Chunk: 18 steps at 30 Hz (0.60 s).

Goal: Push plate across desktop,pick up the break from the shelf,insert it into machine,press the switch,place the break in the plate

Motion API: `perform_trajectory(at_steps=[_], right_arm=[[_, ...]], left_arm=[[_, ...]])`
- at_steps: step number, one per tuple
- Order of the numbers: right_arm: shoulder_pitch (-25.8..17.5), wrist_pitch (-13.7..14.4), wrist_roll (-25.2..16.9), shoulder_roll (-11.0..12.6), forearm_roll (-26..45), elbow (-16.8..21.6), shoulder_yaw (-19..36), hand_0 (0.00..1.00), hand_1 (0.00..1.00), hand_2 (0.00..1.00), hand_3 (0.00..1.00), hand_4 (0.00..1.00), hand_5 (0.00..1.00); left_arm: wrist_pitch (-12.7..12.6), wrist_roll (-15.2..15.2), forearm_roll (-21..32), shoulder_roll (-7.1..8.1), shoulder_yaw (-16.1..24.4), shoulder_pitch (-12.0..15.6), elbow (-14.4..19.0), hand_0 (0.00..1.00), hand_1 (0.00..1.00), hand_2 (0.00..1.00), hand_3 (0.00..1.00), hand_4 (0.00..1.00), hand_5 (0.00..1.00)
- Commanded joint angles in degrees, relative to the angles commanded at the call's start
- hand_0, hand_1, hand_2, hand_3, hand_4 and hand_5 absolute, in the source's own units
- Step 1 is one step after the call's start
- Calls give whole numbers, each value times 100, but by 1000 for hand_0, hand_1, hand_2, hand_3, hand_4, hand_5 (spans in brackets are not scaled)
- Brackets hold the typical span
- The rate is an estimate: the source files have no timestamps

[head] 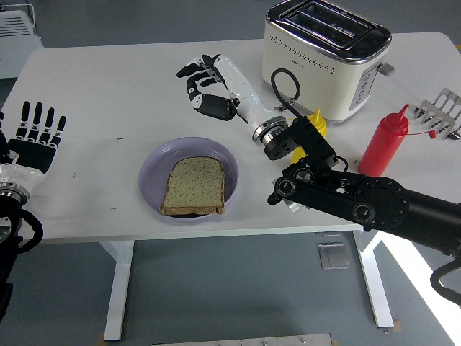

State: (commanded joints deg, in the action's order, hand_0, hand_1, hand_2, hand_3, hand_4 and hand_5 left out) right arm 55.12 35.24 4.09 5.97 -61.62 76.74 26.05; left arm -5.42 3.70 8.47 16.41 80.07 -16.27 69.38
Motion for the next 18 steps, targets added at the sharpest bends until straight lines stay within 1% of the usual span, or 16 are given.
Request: perform_trajectory(at_steps=[3,4,9,10,15,16,18], right_arm=[[-63,-117,-97,133,127,174,335,680,697,651,555,403,2],[-87,-159,-130,175,176,220,439,680,692,651,557,432,2],[-222,-376,-282,385,442,438,986,680,692,651,557,432,2],[-264,-430,-321,447,524,509,1129,682,691,649,561,461,2],[-417,-575,-419,662,819,754,1669,682,691,649,561,461,2],[-457,-606,-430,708,860,809,1769,682,688,649,564,481,2],[-545,-654,-452,789,946,915,1974,682,688,649,564,481,2]], left_arm=[[-7,-2,-7,5,30,28,73,793,722,684,696,572,859],[-9,-3,-8,7,42,39,95,793,723,684,692,572,855],[-18,-10,-13,23,130,97,211,793,723,684,692,572,855],[-19,-13,-16,28,157,107,250,792,722,684,691,570,849],[-22,-25,-8,38,206,128,365,792,722,684,691,570,849],[-22,-28,-2,37,208,132,386,792,722,683,691,570,846],[-21,-35,13,35,216,144,429,792,722,683,691,570,846]])
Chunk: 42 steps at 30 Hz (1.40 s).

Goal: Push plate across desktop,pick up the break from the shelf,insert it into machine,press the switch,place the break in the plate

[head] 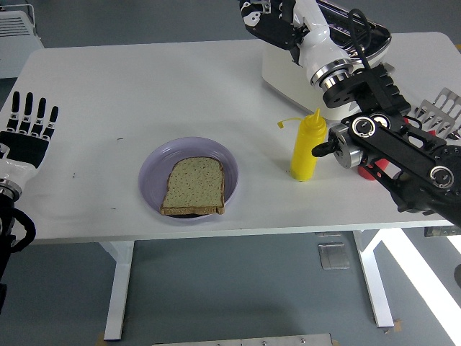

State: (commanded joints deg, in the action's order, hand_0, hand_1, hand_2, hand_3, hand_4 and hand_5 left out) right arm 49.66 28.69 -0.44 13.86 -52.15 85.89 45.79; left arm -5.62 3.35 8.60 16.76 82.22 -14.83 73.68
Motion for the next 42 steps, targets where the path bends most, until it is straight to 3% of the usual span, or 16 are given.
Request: perform_trajectory(at_steps=[14,27,28,33,34,39,40,42], right_arm=[[-775,-257,-127,514,1065,522,1065,686,687,649,565,477,2],[-1554,-582,-566,591,2066,519,2020,697,683,645,566,504,39],[-1583,-598,-573,596,2081,523,2061,706,683,645,568,528,82],[-1827,-683,-590,626,2150,576,2349,706,683,645,568,528,82],[-1907,-703,-597,628,2193,587,2421,712,684,646,573,562,151],[-2270,-800,-654,622,2507,599,2727,712,684,646,573,562,151],[-2320,-818,-665,620,2557,599,2769,719,686,648,583,644,296],[-2427,-878,-686,612,2668,596,2877,719,686,648,583,644,296]], left_arm=[[9,-51,101,-6,39,82,211,790,721,682,682,566,838],[20,-86,148,-20,145,190,354,790,718,680,676,562,830],[20,-87,152,-20,155,197,360,788,717,679,672,561,826],[18,-98,186,-22,184,212,401,788,717,679,672,561,826],[18,-101,196,-23,189,214,415,788,716,677,667,561,826],[19,-111,230,-25,218,232,485,788,716,677,667,561,826],[19,-112,235,-25,223,235,496,788,715,677,664,560,825],[19,-116,245,-26,231,240,522,788,715,677,664,560,825]])
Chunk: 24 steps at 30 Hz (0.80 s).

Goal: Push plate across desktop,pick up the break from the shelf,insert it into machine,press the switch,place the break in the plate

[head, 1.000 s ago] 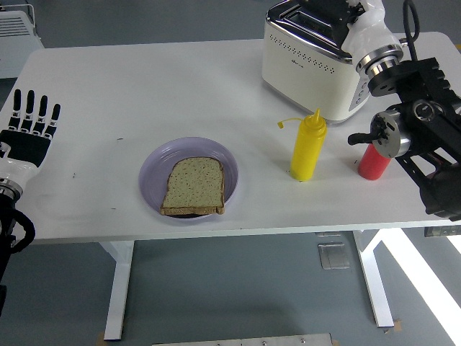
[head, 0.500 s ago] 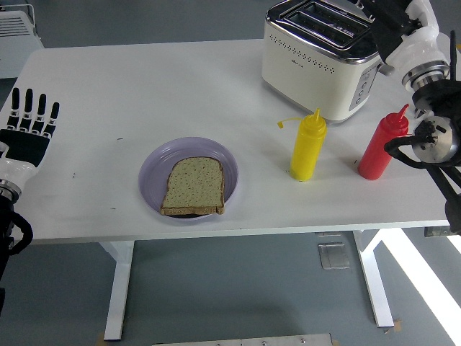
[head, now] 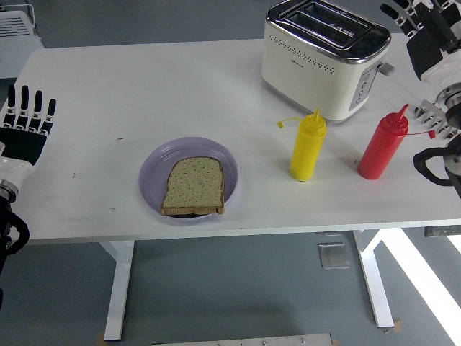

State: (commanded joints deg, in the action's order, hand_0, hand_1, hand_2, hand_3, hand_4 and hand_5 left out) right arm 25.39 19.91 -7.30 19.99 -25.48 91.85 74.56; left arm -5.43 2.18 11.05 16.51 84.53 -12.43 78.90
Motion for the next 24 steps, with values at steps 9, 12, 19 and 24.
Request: perform_trajectory(at_steps=[9,12,19,24], right_arm=[[-288,-204,50,-1,141,-44,248,736,692,658,620,688,380],[-319,-228,77,-10,126,-65,252,742,695,658,722,716,411],[-393,-282,137,-16,127,-89,279,743,695,658,732,718,414],[-434,-330,154,-14,217,-109,347,745,697,661,722,720,415]], left_arm=[[1,-6,5,-9,51,15,56,787,715,677,662,560,824],[2,-6,-2,-10,59,14,60,787,714,675,661,560,823],[1,-7,-6,-10,72,18,68,787,714,675,660,560,821],[0,-7,-5,-9,85,21,72,787,713,675,658,560,819]])
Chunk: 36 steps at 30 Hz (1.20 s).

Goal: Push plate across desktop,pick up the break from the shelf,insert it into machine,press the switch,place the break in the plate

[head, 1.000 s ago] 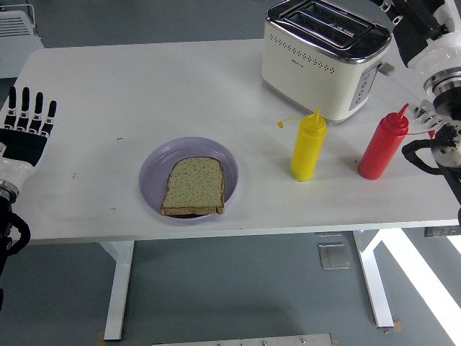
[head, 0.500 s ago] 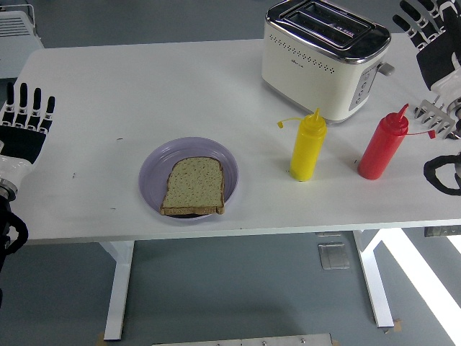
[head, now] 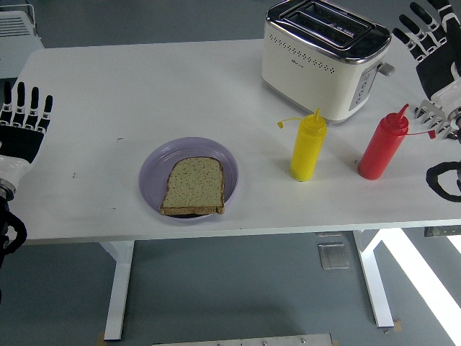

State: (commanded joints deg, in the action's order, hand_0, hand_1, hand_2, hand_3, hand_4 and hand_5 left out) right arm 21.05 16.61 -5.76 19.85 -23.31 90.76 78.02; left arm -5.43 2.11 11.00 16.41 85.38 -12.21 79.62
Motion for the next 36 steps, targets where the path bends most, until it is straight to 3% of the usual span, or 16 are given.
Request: perform_trajectory(at_steps=[36], right_arm=[[-320,55,-92,14,602,-24,250,743,696,661,683,718,423]], left_arm=[[21,-63,110,1,20,51,51,786,714,673,652,560,815]])
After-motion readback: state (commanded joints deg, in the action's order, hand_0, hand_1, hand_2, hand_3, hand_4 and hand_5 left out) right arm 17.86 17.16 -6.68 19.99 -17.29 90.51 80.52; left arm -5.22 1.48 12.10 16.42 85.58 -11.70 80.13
